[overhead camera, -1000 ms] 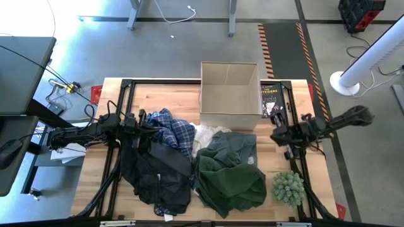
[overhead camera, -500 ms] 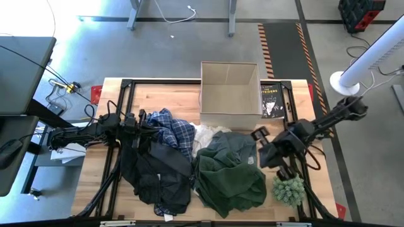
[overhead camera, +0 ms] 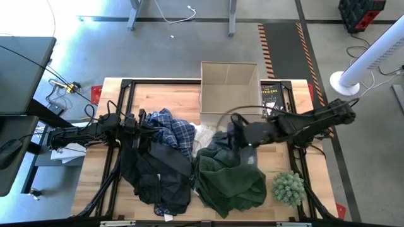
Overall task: Sort clothes
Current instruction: Put the green shirt into the laundry organizer
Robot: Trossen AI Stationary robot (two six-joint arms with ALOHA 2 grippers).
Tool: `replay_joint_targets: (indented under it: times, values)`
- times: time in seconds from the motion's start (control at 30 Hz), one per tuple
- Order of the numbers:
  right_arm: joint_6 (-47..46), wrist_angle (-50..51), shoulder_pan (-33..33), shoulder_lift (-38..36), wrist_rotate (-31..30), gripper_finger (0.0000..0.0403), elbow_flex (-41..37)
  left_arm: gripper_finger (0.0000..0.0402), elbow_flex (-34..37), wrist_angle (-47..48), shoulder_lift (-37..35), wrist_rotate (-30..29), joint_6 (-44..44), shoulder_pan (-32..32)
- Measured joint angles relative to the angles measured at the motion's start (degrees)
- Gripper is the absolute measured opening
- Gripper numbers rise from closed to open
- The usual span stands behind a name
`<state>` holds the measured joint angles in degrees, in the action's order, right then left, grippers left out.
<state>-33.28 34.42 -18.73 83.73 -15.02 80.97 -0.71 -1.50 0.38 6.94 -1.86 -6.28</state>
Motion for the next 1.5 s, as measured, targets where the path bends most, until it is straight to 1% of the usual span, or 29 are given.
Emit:
replay_joint_targets:
  times: [0.07,0.1,0.13,0.3,0.37,0.43,0.6,0.73,0.8,0.87,0.93,1.0,1.07,1.1,1.17,1.2,1.23,1.33,1.43,1.5]
  values:
    - [-6.7,2.3,-0.5,1.6,4.4,0.0000,-0.2,0.0003,0.0,0.0,0.0,0.0,-0.8,0.0]
    - [-7.4,2.6,-0.8,2.5,6.9,0.0000,-0.2,0.0003,0.0,0.0,0.0,0.0,-0.7,0.0]
    - [-7.5,2.5,-1.1,3.6,9.1,0.0000,-0.2,0.0003,0.0,0.0,0.0,0.0,-0.6,0.0]
    - [-5.1,0.9,-2.1,9.8,14.3,0.0002,-0.2,0.0003,0.0,0.0,0.0,0.0,0.1,0.0]
    - [-3.1,1.0,-2.0,12.2,17.3,0.0012,0.3,0.0003,0.0,0.0,0.0,0.0,0.1,0.0]
    - [-1.1,0.9,-1.9,14.2,18.9,0.0032,0.8,0.0003,0.0,0.0,0.0,0.0,0.1,0.0]
    - [2.6,0.9,-1.0,17.5,18.5,0.0115,1.7,0.0003,0.0,0.0,0.0,-0.1,0.1,0.0]
    - [8.5,2.7,-0.2,19.8,13.7,0.0187,1.7,0.0003,0.0,0.0,0.0,-0.1,0.1,0.0]
    - [12.7,5.8,0.3,22.0,13.0,0.0210,1.7,0.0003,0.0,0.0,0.0,-0.1,0.1,0.0]
    - [17.3,9.9,0.9,25.0,12.8,0.0219,1.7,0.0003,0.0,0.0,0.0,-0.1,0.1,0.0]
    - [21.4,12.6,1.3,28.2,12.4,0.0214,1.9,0.0003,0.0,0.0,0.0,-0.1,0.1,0.0]
    - [26.4,14.0,1.3,31.2,12.5,0.0191,2.2,0.0003,0.0,0.0,0.0,-0.1,0.1,0.0]
    - [30.5,13.6,1.3,33.4,12.7,0.0149,2.2,0.0003,0.0,0.0,0.0,-0.1,0.1,0.0]
    - [31.6,13.3,1.2,34.0,12.7,0.0121,2.3,0.0003,0.0,0.0,0.0,-0.1,0.1,0.0]
    - [32.3,13.3,1.6,34.2,12.7,0.0053,2.3,0.0003,0.0,0.0,0.0,-0.1,0.1,0.0]
    - [32.3,14.1,1.9,33.7,12.7,0.0029,2.6,0.0003,0.0,0.0,0.0,0.0,0.1,0.0]
    - [32.0,15.7,2.2,32.8,12.2,0.0019,3.1,0.0003,0.0,0.0,0.0,-0.1,0.1,0.0]
    - [30.0,20.9,2.9,29.3,8.5,0.0026,6.6,0.0003,0.0,0.0,0.0,-0.1,0.1,0.0]
    - [29.0,22.2,3.5,23.1,4.6,0.0018,13.7,0.0003,0.0,0.0,0.0,-0.1,0.1,0.0]
    - [28.2,23.7,3.8,19.7,3.3,0.0009,18.7,0.0003,0.0,0.0,0.0,0.0,0.2,0.0]
